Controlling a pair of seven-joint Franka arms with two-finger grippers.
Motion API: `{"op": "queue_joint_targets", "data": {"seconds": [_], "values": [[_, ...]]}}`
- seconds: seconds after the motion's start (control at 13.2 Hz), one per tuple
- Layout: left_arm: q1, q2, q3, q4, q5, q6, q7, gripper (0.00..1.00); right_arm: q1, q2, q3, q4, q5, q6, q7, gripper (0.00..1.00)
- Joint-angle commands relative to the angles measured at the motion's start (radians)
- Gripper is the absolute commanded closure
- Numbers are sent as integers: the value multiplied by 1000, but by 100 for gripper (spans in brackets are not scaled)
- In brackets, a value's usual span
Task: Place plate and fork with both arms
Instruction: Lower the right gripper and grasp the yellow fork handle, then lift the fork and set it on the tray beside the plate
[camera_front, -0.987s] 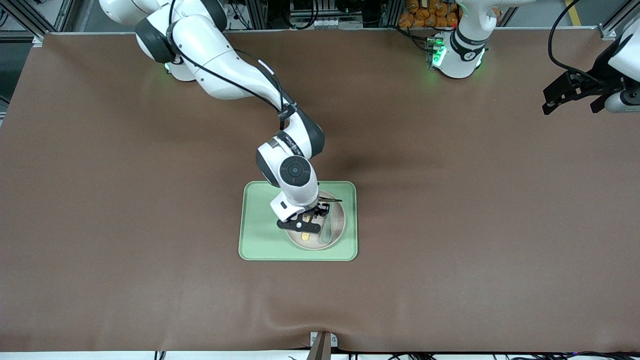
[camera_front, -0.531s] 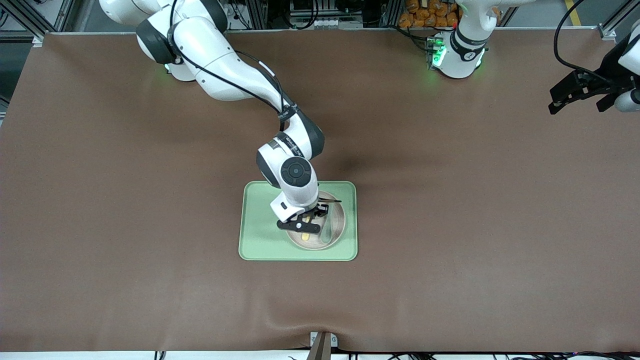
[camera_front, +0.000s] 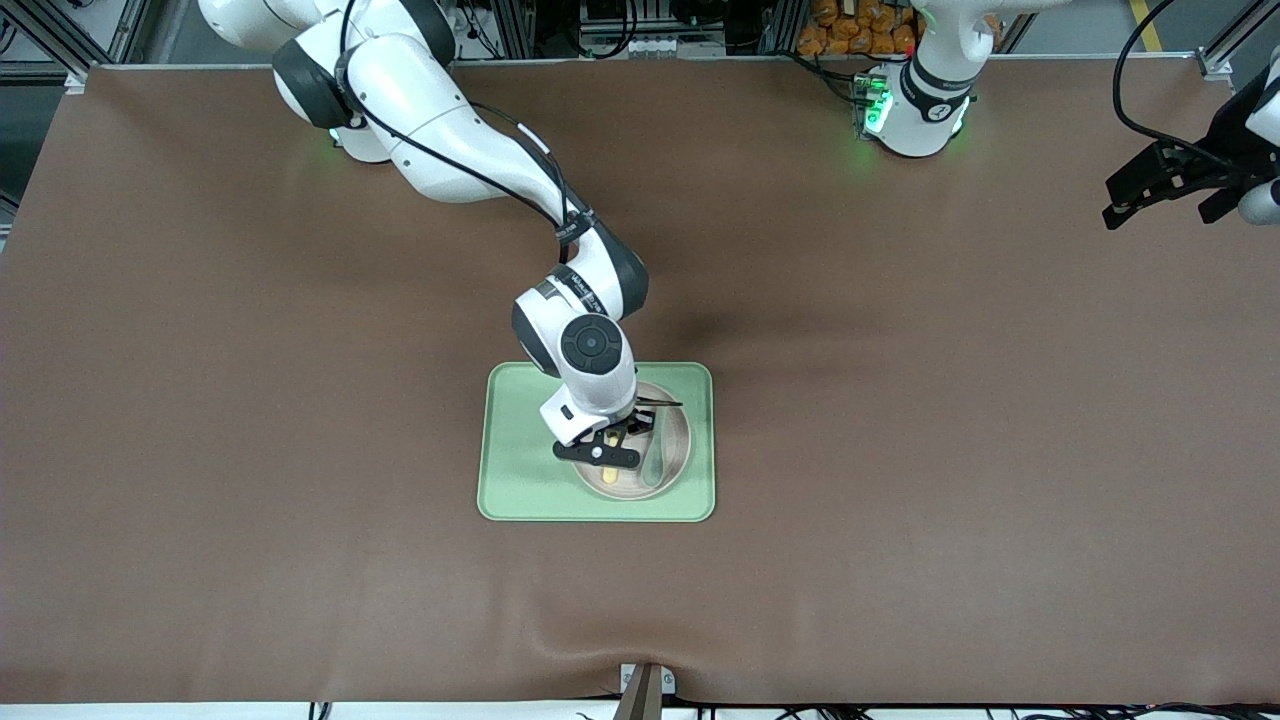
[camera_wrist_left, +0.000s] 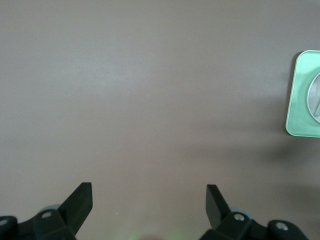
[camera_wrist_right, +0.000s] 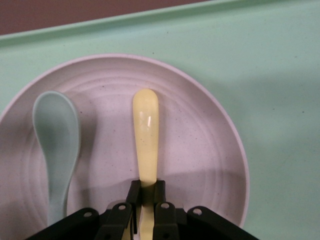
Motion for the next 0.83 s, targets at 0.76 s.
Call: {"op": "queue_joint_targets", "data": {"seconds": [0.76], "values": [[7,-16,-5,-8,14,-8,17,0,-312,-124,187,-71,37,-83,-243,99]]}}
